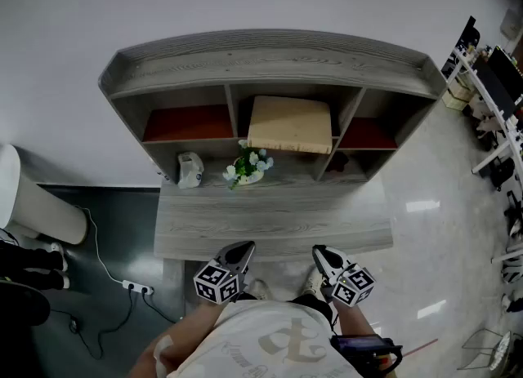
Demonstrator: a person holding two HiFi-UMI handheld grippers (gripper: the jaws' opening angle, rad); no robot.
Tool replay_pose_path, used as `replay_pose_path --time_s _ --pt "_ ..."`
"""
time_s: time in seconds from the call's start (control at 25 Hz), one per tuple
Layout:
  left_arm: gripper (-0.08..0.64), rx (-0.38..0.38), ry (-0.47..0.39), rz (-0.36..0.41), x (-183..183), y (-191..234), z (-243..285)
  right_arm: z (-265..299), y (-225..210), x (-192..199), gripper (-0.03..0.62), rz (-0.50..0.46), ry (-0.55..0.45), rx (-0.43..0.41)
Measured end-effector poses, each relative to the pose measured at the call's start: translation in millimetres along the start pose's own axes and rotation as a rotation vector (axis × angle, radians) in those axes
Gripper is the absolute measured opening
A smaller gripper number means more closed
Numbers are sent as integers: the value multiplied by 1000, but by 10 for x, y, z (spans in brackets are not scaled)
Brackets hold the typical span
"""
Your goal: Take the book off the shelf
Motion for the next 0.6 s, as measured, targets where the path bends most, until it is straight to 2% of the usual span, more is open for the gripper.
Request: replay_pose_path --time_s 0.6 --pt "2 51 18 32 81 -11 -181 -83 248 129 4 -11 -59 52"
Point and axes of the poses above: the fingertips, and each gripper's own axes: z forward along the fingers, y to its left, x out of its underside, the point moved 8 cm from there along -z, backward along the fingers, and after that the axes turned 11 degrees about z, right-handed, at the moved point
